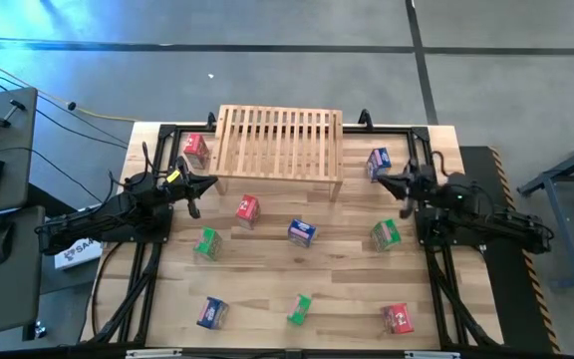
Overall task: Stack cereal on shelf
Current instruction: Put the top right green cereal box on the shelf
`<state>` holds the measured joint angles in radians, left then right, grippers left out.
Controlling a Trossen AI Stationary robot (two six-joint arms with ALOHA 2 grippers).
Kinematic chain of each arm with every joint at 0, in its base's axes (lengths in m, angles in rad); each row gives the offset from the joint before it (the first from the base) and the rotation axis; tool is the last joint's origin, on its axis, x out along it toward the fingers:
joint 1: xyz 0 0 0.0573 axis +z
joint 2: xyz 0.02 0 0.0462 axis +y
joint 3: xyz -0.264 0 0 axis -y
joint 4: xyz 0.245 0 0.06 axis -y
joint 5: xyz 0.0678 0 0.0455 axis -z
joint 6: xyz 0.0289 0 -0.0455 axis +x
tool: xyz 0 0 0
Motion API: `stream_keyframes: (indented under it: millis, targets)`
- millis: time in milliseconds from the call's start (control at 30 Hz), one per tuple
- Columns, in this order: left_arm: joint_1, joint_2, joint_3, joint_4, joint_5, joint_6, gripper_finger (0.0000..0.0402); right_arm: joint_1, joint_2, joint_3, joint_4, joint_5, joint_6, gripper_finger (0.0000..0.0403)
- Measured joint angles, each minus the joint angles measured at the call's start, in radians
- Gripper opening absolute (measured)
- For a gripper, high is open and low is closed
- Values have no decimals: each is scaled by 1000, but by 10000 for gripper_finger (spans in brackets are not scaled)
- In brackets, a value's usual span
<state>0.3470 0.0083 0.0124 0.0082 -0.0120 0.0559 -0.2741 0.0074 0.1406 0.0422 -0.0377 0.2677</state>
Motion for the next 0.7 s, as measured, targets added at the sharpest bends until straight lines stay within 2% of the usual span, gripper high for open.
stream_keyframes:
  millis: [100, 200, 367, 467, 700]
  targets:
    - [0, 0, 0, 0, 0, 0, 0, 0, 0, 0, 190, -29, 72, 0]
    - [0, 0, 0, 0, 0, 0, 0, 0, 7, 0, 348, -73, 46, 0]
    - [0, 0, 0, 0, 0, 0, 0, 0, 44, 3, 458, -188, 73, 0]
    - [0, 0, 0, 0, 0, 0, 0, 0, 92, 47, 351, -217, 115, 0]
    - [0, 0, 0, 0, 0, 0, 0, 55, 324, 291, -83, -64, 169, 1]
